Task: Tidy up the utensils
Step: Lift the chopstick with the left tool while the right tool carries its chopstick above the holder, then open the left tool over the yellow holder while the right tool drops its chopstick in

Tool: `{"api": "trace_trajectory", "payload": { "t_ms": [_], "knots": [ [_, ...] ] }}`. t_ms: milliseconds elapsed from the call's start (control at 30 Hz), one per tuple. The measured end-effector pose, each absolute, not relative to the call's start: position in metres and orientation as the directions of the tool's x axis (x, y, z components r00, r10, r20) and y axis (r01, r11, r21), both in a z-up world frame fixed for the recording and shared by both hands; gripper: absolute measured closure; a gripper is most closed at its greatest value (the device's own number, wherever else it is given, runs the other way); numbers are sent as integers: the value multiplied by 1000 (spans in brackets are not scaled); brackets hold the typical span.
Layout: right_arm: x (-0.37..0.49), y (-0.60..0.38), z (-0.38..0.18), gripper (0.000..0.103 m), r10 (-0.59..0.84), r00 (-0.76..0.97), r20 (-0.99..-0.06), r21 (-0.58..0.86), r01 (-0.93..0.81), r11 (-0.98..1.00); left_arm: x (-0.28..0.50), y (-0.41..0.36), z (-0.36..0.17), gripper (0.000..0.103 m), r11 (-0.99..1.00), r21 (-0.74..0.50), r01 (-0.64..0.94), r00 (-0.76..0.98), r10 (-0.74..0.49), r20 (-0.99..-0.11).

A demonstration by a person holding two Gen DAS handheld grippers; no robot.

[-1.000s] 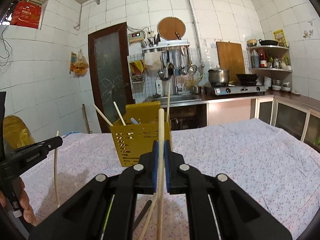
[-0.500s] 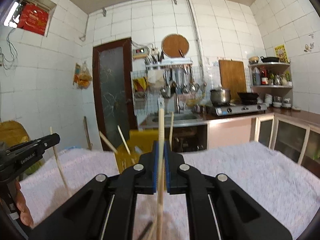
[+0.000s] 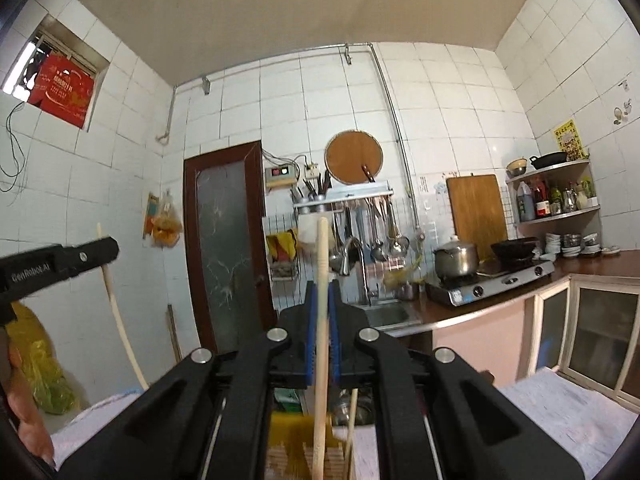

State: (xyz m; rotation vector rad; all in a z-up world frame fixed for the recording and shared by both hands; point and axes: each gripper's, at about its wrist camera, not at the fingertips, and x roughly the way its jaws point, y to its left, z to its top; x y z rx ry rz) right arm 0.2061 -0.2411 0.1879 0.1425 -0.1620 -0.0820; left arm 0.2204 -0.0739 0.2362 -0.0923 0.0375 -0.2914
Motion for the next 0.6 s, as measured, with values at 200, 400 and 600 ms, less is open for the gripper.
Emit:
{"api": "trace_trajectory", "payload": {
  "t_ms": [200, 400, 600],
  "knots": [
    [261, -244, 175, 97, -73, 983, 168, 145, 49, 988, 281, -93, 187, 99, 957, -81, 278, 957, -283, -57],
    [292, -242, 140, 97, -64, 991, 119, 109, 51, 993, 315, -98, 141, 99, 965, -66, 255, 960, -260, -103],
    [300, -243, 105, 97, -69, 997, 31, 81, 66, 995, 324, -93, 122, 99, 965, -74, 253, 951, -262, -164]
  ]
}}
